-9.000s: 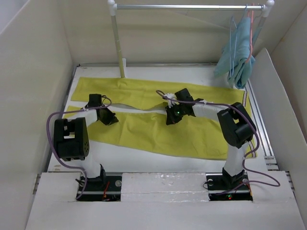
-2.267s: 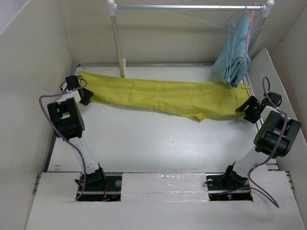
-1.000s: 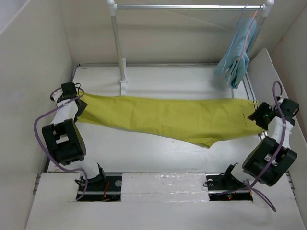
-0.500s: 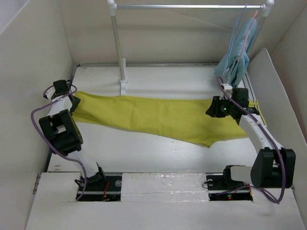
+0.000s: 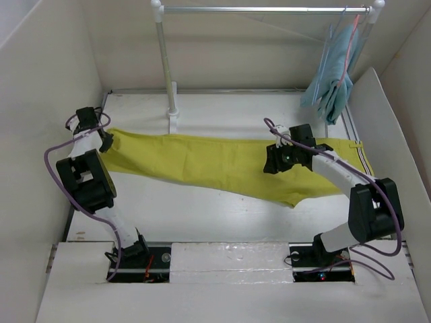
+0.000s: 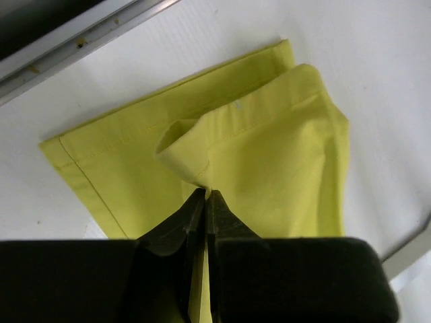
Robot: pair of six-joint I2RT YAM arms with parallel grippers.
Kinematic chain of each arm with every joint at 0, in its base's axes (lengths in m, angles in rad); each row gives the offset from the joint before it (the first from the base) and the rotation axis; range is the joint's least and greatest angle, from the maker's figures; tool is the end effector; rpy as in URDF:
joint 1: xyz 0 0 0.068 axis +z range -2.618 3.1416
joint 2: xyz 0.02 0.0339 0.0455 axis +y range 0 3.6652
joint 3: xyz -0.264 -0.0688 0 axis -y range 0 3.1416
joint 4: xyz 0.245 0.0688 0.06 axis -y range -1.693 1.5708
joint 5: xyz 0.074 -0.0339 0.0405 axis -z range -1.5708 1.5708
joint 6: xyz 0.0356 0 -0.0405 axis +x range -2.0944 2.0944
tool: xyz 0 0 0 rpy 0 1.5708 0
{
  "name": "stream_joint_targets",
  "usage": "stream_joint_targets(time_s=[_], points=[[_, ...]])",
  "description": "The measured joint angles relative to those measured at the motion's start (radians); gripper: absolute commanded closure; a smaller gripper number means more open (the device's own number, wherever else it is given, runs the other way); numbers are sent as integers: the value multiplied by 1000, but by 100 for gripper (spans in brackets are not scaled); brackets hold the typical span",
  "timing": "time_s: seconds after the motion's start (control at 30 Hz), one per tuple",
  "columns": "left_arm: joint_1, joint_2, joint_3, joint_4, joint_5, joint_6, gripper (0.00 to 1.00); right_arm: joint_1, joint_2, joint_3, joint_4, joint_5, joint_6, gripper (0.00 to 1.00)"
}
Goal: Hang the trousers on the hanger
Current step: Fold the trousers at the center of the board.
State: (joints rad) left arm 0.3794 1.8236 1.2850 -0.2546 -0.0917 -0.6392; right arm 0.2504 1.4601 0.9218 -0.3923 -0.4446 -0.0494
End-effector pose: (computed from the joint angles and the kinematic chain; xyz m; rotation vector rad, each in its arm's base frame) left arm 0.3740 0.1526 0.2170 -1.1891 2.0383 -0.0179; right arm 0.2823 0.0880 0.2167 -0.5534 2.4215 0.6394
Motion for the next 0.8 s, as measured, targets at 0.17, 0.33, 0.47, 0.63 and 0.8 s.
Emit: stream_joint_targets(time_s=[0.17, 0.33, 0.47, 0.63, 0.8], points=[[-31, -103, 45, -101, -53, 7, 100, -2, 34, 25, 4, 2, -14, 51], [-52, -287, 75, -196, -99, 5, 100, -13, 81, 87, 24, -15, -39, 51], [-46, -177, 237, -283, -147, 13, 54, -45, 137, 130, 34, -41, -55, 49], [-12, 64, 372, -331, -205, 27, 34, -69, 156, 167, 19, -42, -71, 48], [29, 106, 315, -364, -217, 50, 32, -66, 127, 179, 0, -24, -82, 48]])
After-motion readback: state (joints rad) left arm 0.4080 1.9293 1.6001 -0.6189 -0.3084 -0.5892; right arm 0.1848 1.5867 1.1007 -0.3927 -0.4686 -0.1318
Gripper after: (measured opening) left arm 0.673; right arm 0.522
